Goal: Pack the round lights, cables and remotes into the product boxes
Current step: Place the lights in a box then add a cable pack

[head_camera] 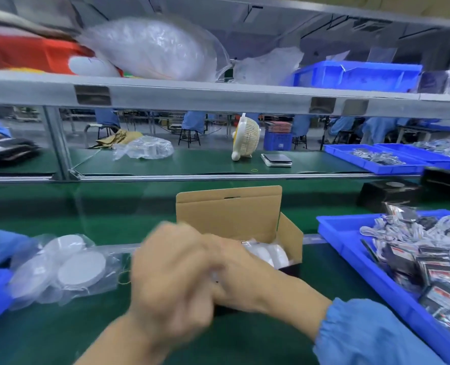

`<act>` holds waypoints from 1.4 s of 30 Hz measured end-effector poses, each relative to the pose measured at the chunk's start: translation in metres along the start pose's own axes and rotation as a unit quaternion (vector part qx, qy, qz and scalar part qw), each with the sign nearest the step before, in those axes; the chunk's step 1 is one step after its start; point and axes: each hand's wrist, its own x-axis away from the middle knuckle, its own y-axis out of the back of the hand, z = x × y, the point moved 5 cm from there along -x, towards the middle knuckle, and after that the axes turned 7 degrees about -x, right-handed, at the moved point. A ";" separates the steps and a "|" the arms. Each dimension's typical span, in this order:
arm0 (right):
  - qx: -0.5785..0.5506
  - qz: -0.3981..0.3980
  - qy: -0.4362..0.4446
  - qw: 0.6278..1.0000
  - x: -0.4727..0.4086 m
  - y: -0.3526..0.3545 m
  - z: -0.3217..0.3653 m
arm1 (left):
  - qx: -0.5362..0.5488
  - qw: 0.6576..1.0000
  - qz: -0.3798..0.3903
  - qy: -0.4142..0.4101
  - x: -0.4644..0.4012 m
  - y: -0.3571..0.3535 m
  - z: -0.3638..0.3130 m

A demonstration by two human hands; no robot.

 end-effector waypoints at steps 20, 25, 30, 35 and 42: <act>-0.568 -0.125 -0.346 0.736 0.091 0.072 -0.137 | 0.277 0.750 0.210 0.563 0.095 -0.060 0.097; -0.396 -0.175 -0.290 0.853 0.093 0.064 -0.126 | 0.211 0.849 0.193 0.445 0.077 -0.044 0.096; -0.332 -0.085 -0.225 0.912 0.112 0.064 -0.116 | 0.199 0.857 0.234 0.414 0.088 -0.043 0.082; -0.307 -0.085 -0.261 0.911 0.111 0.065 -0.114 | 0.179 0.866 0.214 0.415 0.084 -0.048 0.075; -0.290 -0.077 -0.250 0.921 0.114 0.066 -0.110 | 0.163 0.872 0.274 0.370 0.086 -0.041 0.070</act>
